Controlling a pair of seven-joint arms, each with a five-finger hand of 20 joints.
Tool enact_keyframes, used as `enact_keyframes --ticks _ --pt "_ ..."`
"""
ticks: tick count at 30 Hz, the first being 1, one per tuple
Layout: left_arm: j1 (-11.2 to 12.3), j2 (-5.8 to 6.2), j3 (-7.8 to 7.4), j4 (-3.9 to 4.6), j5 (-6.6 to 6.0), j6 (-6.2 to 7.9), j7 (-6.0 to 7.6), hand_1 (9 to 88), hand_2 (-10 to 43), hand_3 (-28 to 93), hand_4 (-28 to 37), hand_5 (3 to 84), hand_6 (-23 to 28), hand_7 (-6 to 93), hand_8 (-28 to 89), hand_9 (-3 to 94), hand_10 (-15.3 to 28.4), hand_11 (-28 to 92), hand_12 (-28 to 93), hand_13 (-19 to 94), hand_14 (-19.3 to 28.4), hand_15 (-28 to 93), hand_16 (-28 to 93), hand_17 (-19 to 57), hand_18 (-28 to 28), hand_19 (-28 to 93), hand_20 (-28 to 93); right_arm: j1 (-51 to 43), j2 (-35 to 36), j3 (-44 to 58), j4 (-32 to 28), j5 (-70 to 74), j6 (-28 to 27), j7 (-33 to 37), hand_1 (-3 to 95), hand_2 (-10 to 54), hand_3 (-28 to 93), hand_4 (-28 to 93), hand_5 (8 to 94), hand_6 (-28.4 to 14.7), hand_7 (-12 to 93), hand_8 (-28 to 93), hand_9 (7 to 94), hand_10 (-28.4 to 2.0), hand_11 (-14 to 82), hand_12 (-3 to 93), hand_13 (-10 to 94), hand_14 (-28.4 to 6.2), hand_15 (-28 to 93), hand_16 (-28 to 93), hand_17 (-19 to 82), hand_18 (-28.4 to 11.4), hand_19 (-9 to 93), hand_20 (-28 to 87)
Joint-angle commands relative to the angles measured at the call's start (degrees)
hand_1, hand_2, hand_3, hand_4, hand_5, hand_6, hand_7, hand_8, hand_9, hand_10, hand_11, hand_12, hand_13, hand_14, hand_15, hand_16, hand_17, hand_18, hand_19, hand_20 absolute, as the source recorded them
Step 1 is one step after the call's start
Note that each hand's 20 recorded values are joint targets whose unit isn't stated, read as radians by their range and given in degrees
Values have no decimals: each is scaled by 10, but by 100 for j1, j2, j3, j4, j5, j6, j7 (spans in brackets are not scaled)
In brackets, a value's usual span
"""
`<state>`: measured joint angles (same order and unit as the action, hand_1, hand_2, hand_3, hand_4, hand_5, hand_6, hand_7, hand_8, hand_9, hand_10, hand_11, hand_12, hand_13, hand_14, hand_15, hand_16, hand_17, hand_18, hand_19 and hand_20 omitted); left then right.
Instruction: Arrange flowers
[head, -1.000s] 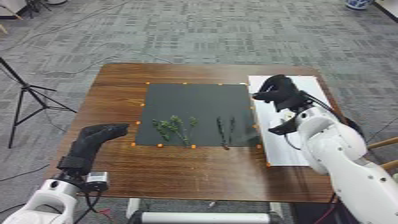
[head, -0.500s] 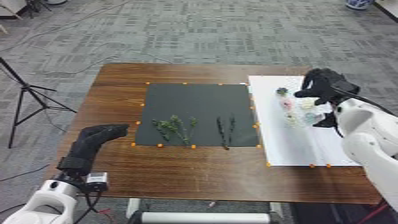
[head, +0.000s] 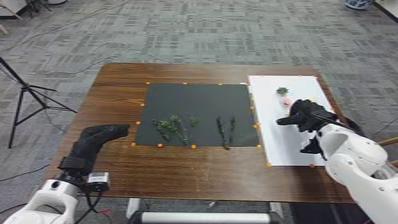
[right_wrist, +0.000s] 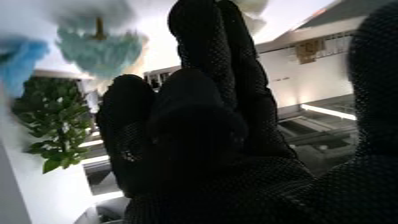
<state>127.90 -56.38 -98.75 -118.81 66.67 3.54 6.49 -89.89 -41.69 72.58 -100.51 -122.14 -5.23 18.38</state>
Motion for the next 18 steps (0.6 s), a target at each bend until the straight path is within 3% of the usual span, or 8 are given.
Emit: enact_keyframes --ticks 1,4,11,18 --pt "35 -67 55 -25 31 -107 -58 251 -1 667 -251 577 -9 136 -93 530 146 187 115 399 172 134 15 36 130 102 169 347 -147 -575 302 -546 452 206 284 -95 526 -114 675 -81 314 -27 819 -166 357 313 926 -34 622 350 699 -116 932 628" --pt "65 -78 58 -39 16 -79 -33 250 -2 668 -250 577 -9 136 -93 530 146 186 115 399 172 133 15 36 130 102 169 422 -188 -642 364 -588 333 256 308 -95 522 -108 694 -81 317 -27 836 -164 366 313 935 -30 621 346 717 -106 932 618" --pt "121 -85 37 -65 13 -49 -40 251 -2 667 -252 577 -9 136 -93 530 145 186 115 399 173 134 15 36 130 103 169 150 -98 -4 -279 -306 -126 270 294 -95 529 -99 703 -70 343 -19 845 -156 385 323 937 -31 622 341 719 -108 932 621" --pt "77 -90 68 -43 1 -60 -52 251 -2 668 -251 577 -9 137 -93 530 145 187 115 399 173 133 15 36 130 104 169 217 11 189 -486 -227 172 189 286 -95 536 -92 703 -63 365 -23 849 -152 390 328 937 -32 615 344 715 -110 932 622"
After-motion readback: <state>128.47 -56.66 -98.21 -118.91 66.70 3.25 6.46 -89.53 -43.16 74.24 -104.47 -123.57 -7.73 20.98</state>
